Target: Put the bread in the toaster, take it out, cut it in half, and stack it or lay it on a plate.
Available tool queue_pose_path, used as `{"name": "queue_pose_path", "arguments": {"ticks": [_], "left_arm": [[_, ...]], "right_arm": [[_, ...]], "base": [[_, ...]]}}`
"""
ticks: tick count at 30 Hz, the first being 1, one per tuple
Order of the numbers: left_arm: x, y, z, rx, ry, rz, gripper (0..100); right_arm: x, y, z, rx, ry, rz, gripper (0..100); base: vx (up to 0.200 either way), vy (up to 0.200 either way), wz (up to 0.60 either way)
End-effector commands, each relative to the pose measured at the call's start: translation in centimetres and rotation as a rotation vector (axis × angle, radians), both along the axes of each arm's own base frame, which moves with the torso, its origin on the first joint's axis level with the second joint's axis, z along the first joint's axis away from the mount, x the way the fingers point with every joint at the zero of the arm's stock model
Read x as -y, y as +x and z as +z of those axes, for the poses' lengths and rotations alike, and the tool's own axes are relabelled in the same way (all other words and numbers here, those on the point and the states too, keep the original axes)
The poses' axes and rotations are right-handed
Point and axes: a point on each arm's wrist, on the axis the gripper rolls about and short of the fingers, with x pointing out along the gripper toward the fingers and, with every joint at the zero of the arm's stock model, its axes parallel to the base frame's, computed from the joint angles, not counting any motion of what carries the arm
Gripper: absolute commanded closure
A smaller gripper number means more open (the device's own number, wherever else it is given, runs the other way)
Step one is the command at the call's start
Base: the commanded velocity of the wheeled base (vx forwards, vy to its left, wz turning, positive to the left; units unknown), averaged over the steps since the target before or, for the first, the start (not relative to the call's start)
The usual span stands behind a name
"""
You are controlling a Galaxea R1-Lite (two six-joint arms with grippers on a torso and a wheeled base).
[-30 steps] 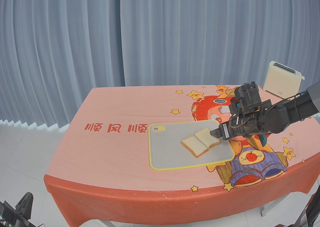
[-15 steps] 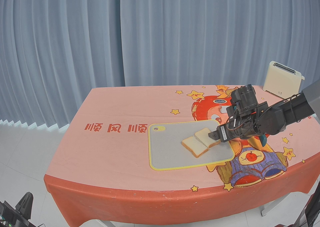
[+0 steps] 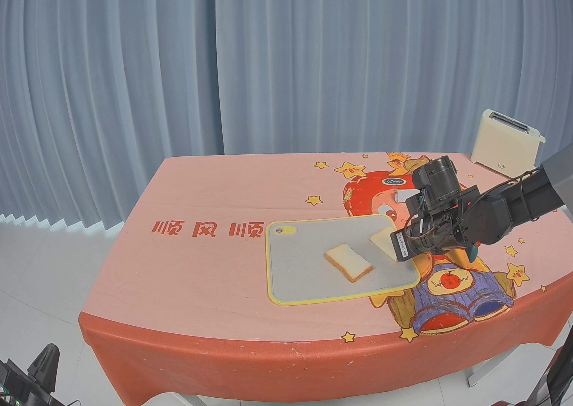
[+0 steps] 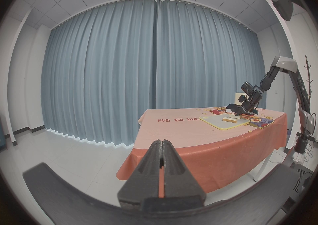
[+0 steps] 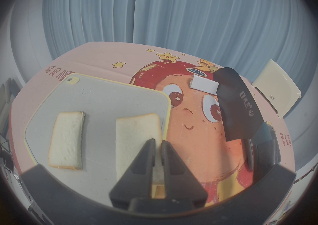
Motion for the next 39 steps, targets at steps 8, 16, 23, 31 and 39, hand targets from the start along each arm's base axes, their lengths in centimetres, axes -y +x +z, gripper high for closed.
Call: {"name": "queue_pose_path", "arguments": {"ticks": [8, 16, 23, 31, 39], "left_arm": [[0.0, 0.1, -0.5, -0.018, 0.001, 0.001, 100], [0.0, 0.1, -0.5, -0.019, 0.001, 0.002, 100], [0.0, 0.1, -0.5, -0.019, 0.001, 0.001, 100], [0.0, 0.1, -0.5, -0.018, 0.001, 0.001, 100], [0.0, 0.1, -0.5, -0.019, 0.001, 0.001, 100]], "right_arm": [[-0.8, -1.1, 0.6, -0.004, 0.007, 0.028, 100], [-0.6, -1.4, 2.8, 0.059, 0.042, 0.022, 100], [-0.3, -2.0, 4.2, 0.091, 0.069, 0.008, 100], [0.4, -3.1, 6.8, 0.154, 0.111, -0.010, 100], [1.1, -5.0, 9.3, 0.218, 0.169, -0.023, 100]], "base": [[0.000, 0.000, 0.00], [0.000, 0.000, 0.00], [0.000, 0.000, 0.00], [0.000, 0.000, 0.00], [0.000, 0.000, 0.00]]}}
